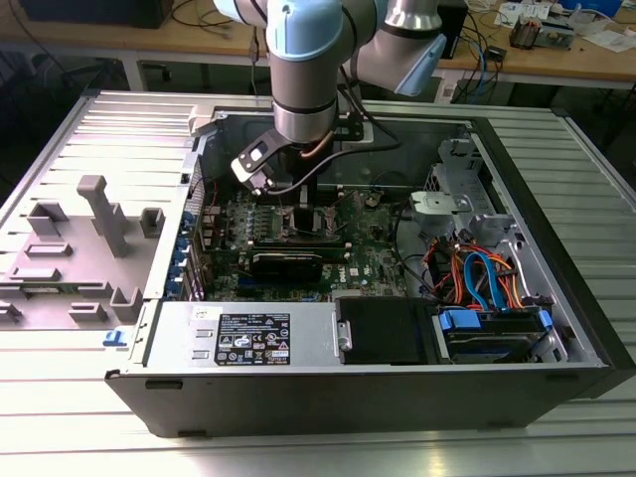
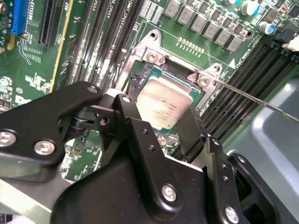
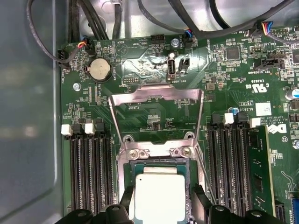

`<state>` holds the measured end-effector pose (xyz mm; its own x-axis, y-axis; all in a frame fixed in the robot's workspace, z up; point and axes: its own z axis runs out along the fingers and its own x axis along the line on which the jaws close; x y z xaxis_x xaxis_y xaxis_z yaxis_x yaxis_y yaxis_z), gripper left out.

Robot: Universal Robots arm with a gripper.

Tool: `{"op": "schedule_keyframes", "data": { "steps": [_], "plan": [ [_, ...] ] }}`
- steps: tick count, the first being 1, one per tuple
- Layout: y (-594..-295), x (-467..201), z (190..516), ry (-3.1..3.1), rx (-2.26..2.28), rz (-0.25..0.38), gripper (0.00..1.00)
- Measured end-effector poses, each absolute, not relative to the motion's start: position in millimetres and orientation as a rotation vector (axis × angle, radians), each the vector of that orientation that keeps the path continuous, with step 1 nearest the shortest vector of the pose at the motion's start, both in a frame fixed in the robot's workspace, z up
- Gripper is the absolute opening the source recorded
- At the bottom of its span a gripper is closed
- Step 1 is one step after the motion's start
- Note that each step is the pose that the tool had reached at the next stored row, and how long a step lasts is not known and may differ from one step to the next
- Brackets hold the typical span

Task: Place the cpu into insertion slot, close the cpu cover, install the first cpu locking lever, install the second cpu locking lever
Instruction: 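Place the cpu into insertion slot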

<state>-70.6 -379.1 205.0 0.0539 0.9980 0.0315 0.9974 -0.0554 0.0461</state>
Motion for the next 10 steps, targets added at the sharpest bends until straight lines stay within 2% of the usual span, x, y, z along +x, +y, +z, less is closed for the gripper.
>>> {"op": "schedule_keyframes", "data": {
  "steps": [10],
  "plan": [
    [-377.2, -68.9, 202.0, 2.144, 2.267, 0.072, 0.60]
  ]
}}
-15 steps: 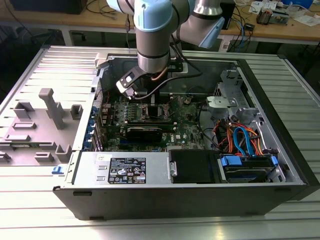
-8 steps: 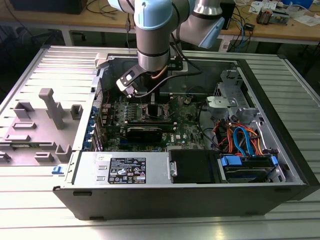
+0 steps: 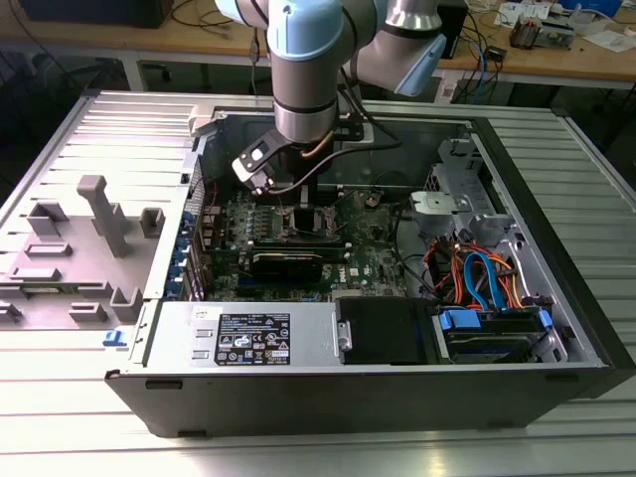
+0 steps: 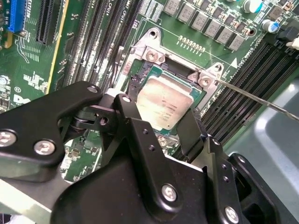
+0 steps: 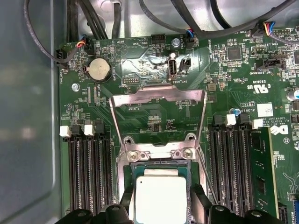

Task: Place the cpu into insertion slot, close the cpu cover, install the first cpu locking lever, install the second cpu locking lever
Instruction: 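Place the cpu into insertion slot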

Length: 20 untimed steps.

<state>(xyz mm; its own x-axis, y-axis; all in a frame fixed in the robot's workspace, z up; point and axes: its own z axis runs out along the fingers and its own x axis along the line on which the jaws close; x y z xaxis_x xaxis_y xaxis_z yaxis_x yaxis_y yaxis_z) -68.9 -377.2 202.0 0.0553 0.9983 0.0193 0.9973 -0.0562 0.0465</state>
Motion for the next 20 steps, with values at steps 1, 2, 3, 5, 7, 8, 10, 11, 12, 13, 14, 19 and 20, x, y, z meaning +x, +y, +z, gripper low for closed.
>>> {"op": "schedule_keyframes", "data": {
  "steps": [1, 2, 3, 5, 7, 8, 10, 11, 12, 13, 14, 19, 20],
  "plan": [
    [-377.2, -68.6, 202.0, 2.143, 2.267, 0.071, 0.58],
    [-377.2, -68.4, 202.0, 2.143, 2.266, 0.070, 0.53],
    [-377.2, -68.2, 202.3, 2.142, 2.265, 0.068, 0.53],
    [-377.2, -68.1, 203.2, 2.140, 2.262, 0.063, 0.53],
    [-377.2, -68.2, 203.3, 2.139, 2.258, 0.056, 0.53],
    [-377.2, -68.2, 203.3, 2.139, 2.257, 0.055, 0.53],
    [-377.2, -68.2, 203.3, 2.146, 2.250, 0.055, 0.53],
    [-377.2, -68.2, 203.3, 2.155, 2.242, 0.056, 0.53],
    [-377.1, -68.2, 203.3, 2.169, 2.229, 0.056, 0.53],
    [-377.1, -68.2, 203.3, 2.200, 2.199, 0.057, 0.53],
    [-377.2, -68.2, 203.4, 2.214, 2.185, 0.057, 0.53],
    [-377.2, -68.2, 203.3, 2.229, 2.171, 0.057, 0.53],
    [-377.2, -68.2, 203.3, 2.230, 2.170, 0.058, 0.53]
  ]
}}
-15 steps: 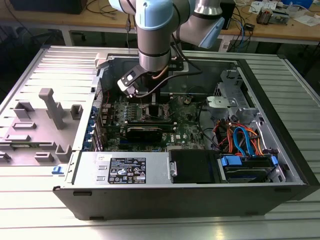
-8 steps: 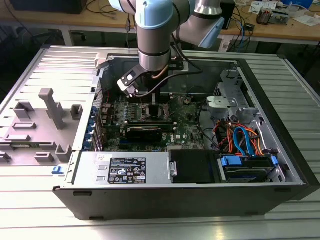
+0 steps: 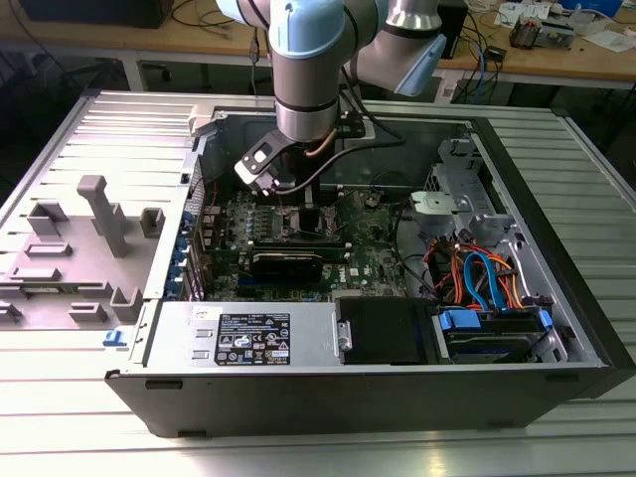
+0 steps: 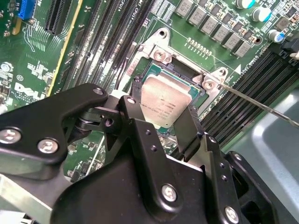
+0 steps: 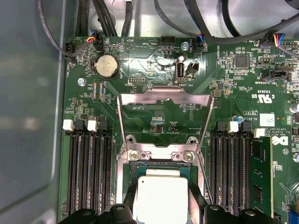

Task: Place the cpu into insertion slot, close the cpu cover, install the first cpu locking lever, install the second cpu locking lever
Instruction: 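Place the cpu into insertion slot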

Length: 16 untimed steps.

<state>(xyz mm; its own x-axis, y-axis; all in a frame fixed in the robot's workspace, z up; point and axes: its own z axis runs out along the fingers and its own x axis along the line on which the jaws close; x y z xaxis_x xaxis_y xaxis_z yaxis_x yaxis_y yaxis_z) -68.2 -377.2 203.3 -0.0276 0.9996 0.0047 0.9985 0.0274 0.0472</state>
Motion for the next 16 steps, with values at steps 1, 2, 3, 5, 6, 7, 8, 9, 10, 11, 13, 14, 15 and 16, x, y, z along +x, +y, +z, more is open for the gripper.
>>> {"op": "schedule_keyframes", "data": {
  "steps": [1, 2, 3, 5, 6, 7, 8, 9, 10, 11, 13, 14, 15, 16],
  "plan": [
    [-377.2, -68.2, 203.3, 2.233, 2.168, 0.058, 0.53],
    [-377.2, -68.2, 203.3, 2.233, 2.167, 0.059, 0.53],
    [-377.2, -68.2, 203.3, 2.233, 2.167, 0.059, 0.53],
    [-377.2, -68.2, 203.3, 2.234, 2.167, 0.059, 0.53],
    [-377.2, -68.2, 203.3, 2.234, 2.167, 0.059, 0.53],
    [-377.2, -68.2, 203.3, 2.234, 2.167, 0.059, 0.53],
    [-377.2, -68.2, 203.3, 2.234, 2.167, 0.059, 0.53],
    [-377.2, -68.2, 203.3, 2.234, 2.166, 0.059, 0.53],
    [-377.2, -68.2, 203.3, 2.234, 2.166, 0.059, 0.53],
    [-377.2, -68.2, 203.3, 2.236, 2.165, 0.059, 0.53],
    [-377.2, -68.2, 203.3, 2.237, 2.164, 0.059, 0.53],
    [-377.2, -68.2, 203.3, 2.237, 2.164, 0.059, 0.53],
    [-377.2, -68.2, 203.3, 2.237, 2.164, 0.059, 0.53],
    [-377.2, -68.2, 203.3, 2.237, 2.164, 0.059, 0.53]
  ]
}}
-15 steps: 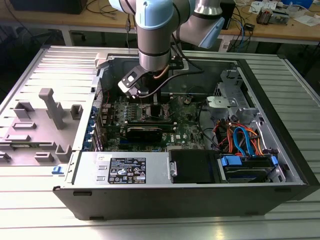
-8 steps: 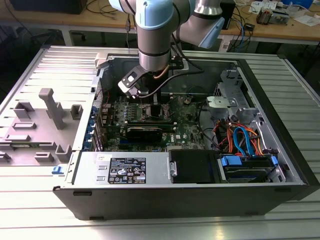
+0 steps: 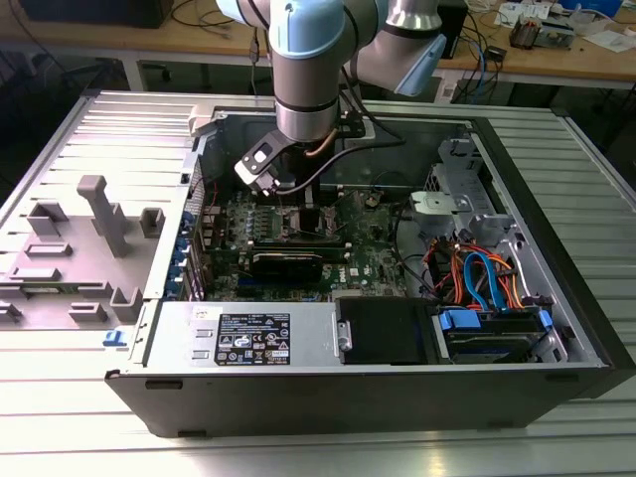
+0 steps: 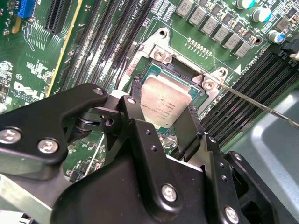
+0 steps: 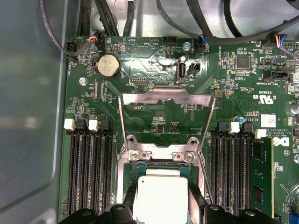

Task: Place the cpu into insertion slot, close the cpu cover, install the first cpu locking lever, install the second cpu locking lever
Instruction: 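Place the cpu into insertion slot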

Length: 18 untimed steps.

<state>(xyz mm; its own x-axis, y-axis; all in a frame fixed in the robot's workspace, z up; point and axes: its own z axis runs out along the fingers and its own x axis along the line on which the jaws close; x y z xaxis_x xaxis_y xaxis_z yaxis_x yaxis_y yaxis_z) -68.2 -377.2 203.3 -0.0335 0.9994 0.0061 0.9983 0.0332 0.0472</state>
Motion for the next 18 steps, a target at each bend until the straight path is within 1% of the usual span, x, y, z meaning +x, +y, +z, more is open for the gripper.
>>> {"op": "schedule_keyframes", "data": {
  "steps": [7, 12, 18],
  "plan": [
    [-377.4, -68.2, 203.3, 2.239, 2.163, 0.060, 0.53],
    [-379.8, -68.2, 203.3, 2.249, 2.174, 0.085, 0.53],
    [-379.9, -68.2, 203.3, 2.249, 2.174, 0.085, 0.53]
  ]
}}
